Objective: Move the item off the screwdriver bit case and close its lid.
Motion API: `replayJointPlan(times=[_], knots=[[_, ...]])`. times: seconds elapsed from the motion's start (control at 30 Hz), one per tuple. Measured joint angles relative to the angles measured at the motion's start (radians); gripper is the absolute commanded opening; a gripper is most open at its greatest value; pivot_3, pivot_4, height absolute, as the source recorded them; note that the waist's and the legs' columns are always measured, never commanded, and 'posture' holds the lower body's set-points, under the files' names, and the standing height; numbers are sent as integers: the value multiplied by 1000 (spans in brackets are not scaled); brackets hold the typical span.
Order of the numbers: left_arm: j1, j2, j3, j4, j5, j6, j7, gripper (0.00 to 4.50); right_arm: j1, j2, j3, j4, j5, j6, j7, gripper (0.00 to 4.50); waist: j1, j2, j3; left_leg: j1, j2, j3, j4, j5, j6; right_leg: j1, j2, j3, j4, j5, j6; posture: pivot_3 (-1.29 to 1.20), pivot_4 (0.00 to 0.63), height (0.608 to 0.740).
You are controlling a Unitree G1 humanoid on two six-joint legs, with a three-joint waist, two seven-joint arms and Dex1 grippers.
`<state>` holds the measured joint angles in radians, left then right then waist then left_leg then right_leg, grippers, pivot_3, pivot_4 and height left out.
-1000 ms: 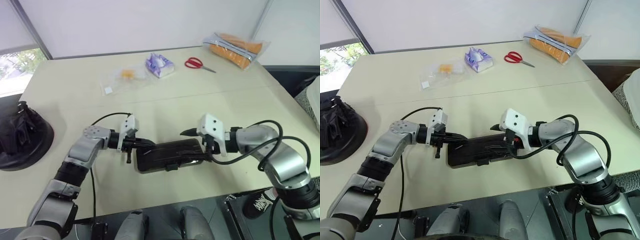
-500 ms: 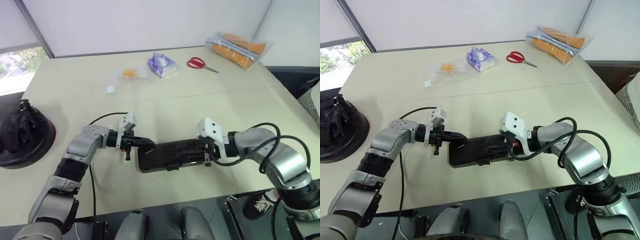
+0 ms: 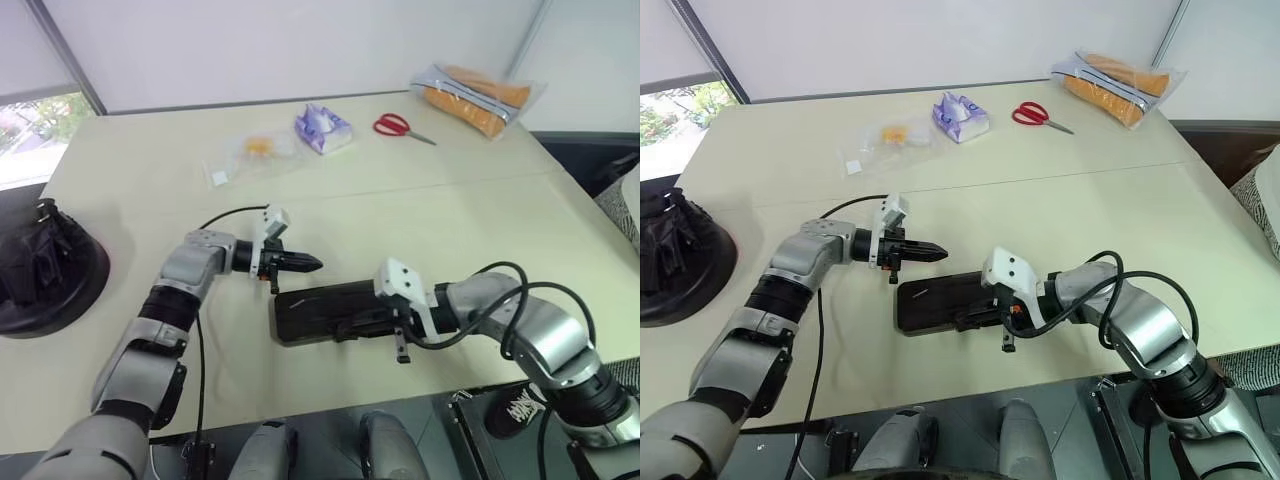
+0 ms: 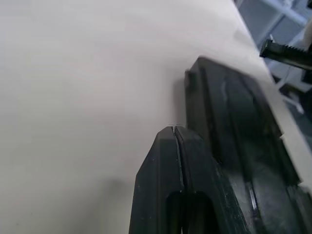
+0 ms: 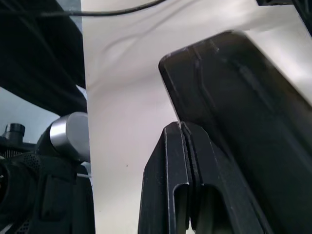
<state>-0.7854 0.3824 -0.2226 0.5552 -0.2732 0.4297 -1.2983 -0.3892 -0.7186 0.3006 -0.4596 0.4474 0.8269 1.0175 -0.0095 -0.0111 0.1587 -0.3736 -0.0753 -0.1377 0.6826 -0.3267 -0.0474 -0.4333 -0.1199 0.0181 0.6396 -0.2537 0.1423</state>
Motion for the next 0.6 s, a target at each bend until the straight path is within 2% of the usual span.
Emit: replayJointPlan(times=[0.27, 0.6], knots=[[-14, -75, -11, 42, 47, -53, 13, 0, 30, -7, 54, 16, -70, -25, -40, 12, -1, 0, 0, 0, 0, 0, 0, 0, 0, 0, 0, 0, 0, 0, 0, 0, 150, 740], [-10, -112, -21, 52, 70, -90, 21, 0, 58, -18, 70, 13, -111, -38, -57, 12, -2, 0, 0, 0, 0, 0, 0, 0, 0, 0, 0, 0, 0, 0, 0, 0, 150, 740]])
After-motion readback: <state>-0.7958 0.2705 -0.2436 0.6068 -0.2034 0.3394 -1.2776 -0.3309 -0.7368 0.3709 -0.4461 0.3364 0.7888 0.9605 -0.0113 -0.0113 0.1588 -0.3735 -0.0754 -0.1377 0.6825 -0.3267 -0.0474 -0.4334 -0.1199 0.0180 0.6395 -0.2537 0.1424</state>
